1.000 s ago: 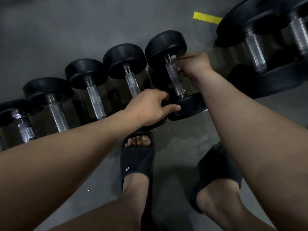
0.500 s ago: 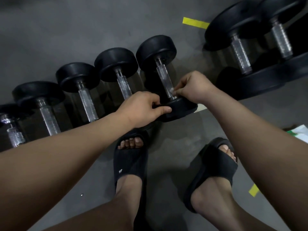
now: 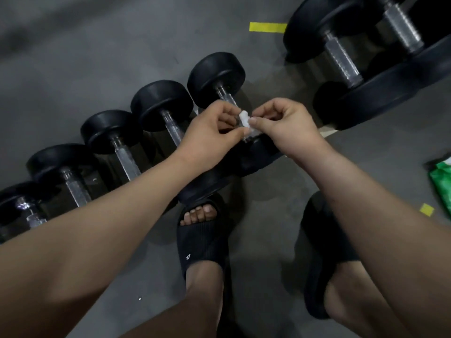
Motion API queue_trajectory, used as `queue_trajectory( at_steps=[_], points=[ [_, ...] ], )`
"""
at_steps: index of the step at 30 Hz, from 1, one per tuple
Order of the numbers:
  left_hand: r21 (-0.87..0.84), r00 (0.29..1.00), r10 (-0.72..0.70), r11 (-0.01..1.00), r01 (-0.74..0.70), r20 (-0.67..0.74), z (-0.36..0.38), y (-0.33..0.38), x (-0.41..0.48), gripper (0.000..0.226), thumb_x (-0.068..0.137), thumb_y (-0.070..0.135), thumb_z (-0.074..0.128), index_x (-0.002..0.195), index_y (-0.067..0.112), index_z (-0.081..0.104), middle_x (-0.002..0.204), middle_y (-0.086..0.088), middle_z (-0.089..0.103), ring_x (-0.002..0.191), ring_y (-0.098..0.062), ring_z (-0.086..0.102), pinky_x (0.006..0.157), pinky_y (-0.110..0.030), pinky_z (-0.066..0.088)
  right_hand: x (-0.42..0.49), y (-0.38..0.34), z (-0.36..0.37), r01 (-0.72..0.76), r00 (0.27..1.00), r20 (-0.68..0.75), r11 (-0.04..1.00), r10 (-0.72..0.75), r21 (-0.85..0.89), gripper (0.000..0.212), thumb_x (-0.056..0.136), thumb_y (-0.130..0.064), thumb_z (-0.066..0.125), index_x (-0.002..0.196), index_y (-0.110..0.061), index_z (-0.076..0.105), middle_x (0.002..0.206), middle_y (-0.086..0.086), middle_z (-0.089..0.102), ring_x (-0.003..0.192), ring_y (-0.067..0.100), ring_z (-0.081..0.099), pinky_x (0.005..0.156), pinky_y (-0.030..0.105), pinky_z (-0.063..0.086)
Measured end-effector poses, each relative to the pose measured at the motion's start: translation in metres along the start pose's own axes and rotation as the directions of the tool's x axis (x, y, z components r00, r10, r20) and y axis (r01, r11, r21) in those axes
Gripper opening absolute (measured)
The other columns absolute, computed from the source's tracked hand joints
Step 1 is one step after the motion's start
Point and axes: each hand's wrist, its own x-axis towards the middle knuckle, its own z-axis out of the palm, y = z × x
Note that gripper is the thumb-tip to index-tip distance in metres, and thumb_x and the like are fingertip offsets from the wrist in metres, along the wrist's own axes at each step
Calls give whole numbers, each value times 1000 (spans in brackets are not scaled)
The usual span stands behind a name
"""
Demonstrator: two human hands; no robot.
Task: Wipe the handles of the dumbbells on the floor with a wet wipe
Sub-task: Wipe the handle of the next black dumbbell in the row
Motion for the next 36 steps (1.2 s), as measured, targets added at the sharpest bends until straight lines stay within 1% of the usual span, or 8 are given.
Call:
queue_trajectory(
  at_steps=[5,9,13,19,23,30,34,36],
  points=[
    [39,995,46,998,-43,-86,8,-1,4,21,82,21,79,95,35,68,92,12,71,91,-6,67,90,-35,57,-6,2,7,-16,999,-50,1000,16,-10,3,93,-14,70,94,-12,72,66,-12,66,60,-3,59,61,14,47],
    [83,982,23,996,-7,-189,-6,-11,6,17,85,14,74,93,29,71,89,12,71,84,-2,66,82,-23,56,0,17,19,-66,986,-168,930,5,-361,22,99,-32,52,107,-20,68,108,6,64,109,26,58,99,33,44],
    [137,972,30,991,3,-234,-16,-17,9,16,88,12,72,99,23,68,88,10,67,80,2,61,75,-12,51,-3,21,39,-195,972,-218,828,91,-525,45,104,-45,32,119,-17,64,124,16,58,118,39,49,104,42,35],
    [244,976,129,966,-84,-175,-7,-15,29,11,87,11,71,94,20,70,94,6,66,82,-5,62,79,-17,53,-2,20,33,-219,956,-277,872,101,-438,30,103,-28,33,115,-16,58,121,14,57,115,36,49,101,42,37],
    [354,953,275,910,-215,-127,-2,-16,45,12,88,7,69,97,16,71,98,9,58,81,0,56,80,-10,47,0,21,29,-222,946,-305,901,107,-373,21,100,-24,35,105,-16,54,113,10,59,110,33,52,98,42,40],
    [409,907,403,812,-417,125,11,-30,55,20,95,13,62,110,6,72,109,-8,62,100,-13,59,94,-25,49,-1,25,27,-193,940,-327,937,93,-290,9,95,-21,38,94,-20,47,101,3,59,102,27,52,93,43,42],
    [477,832,446,682,-554,330,17,-33,55,25,99,16,56,113,4,73,103,-10,59,92,-21,59,82,-33,52,0,28,22,-201,932,-343,957,120,-211,9,96,-22,39,92,-20,46,98,-1,56,99,24,52,89,39,41],
    [561,841,434,627,-540,324,15,-33,62,23,99,13,59,118,9,72,105,-11,60,92,-22,58,81,-29,48,2,27,20,-205,926,-355,961,128,-188,9,97,-21,39,91,-20,45,99,-2,55,96,22,51,84,36,39]
  ],
)
